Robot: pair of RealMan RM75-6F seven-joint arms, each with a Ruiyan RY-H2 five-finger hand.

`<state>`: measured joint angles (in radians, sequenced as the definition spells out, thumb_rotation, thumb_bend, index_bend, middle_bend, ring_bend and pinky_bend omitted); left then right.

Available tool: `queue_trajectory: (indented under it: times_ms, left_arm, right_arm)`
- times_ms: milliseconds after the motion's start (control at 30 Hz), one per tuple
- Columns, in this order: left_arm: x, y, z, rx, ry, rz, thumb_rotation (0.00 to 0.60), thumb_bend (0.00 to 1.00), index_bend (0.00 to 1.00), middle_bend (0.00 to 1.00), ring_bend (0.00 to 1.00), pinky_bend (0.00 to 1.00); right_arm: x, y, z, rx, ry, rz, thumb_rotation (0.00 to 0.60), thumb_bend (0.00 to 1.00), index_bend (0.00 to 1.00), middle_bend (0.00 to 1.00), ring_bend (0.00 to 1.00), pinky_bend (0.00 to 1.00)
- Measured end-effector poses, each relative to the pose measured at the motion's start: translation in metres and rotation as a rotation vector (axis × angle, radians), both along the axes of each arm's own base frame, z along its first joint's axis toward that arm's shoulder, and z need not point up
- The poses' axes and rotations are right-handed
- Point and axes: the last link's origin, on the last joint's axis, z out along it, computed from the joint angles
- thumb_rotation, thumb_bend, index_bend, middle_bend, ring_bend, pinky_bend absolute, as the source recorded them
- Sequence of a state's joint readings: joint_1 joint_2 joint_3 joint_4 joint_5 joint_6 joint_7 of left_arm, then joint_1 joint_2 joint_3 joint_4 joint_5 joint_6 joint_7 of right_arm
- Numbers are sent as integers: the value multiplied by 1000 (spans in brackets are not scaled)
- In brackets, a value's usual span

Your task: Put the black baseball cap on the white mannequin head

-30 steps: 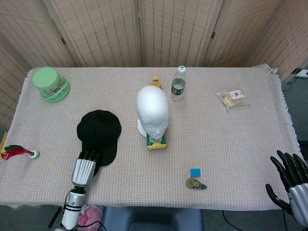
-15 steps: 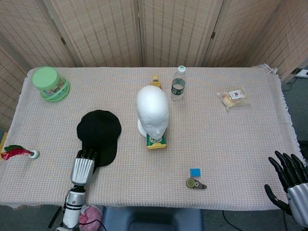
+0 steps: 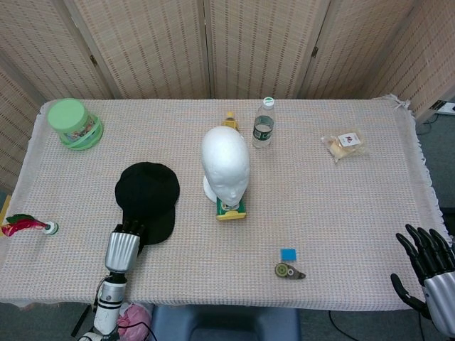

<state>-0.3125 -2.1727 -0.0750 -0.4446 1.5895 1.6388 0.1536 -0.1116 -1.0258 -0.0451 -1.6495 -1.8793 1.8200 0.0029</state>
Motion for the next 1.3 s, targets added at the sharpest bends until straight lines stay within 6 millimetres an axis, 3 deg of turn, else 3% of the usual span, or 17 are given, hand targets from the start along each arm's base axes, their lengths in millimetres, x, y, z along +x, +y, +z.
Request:
queue_trajectory:
  times_ms: [233, 600, 967, 1300]
  left_arm:
    - [-4, 6, 6, 21, 21, -23, 600, 419, 652, 630, 543, 686]
    - [1, 1, 26, 114, 30, -75, 600, 434, 642, 641, 547, 690]
    - [5, 4, 47, 189, 68, -94, 600, 434, 641, 641, 547, 690]
    - [12, -1, 70, 271, -2, -134, 600, 434, 636, 641, 546, 690]
  right_arm:
    - [0, 5, 0, -18, 5, -13, 600, 328, 0, 0, 0, 0]
    - [1, 8, -3, -17, 11, -13, 600, 327, 0, 0, 0, 0]
    - [1, 7, -1, -17, 2, -9, 600, 218, 0, 0, 0, 0]
    - [2, 5, -2, -14, -12, 2, 600, 114, 0, 0, 0, 0]
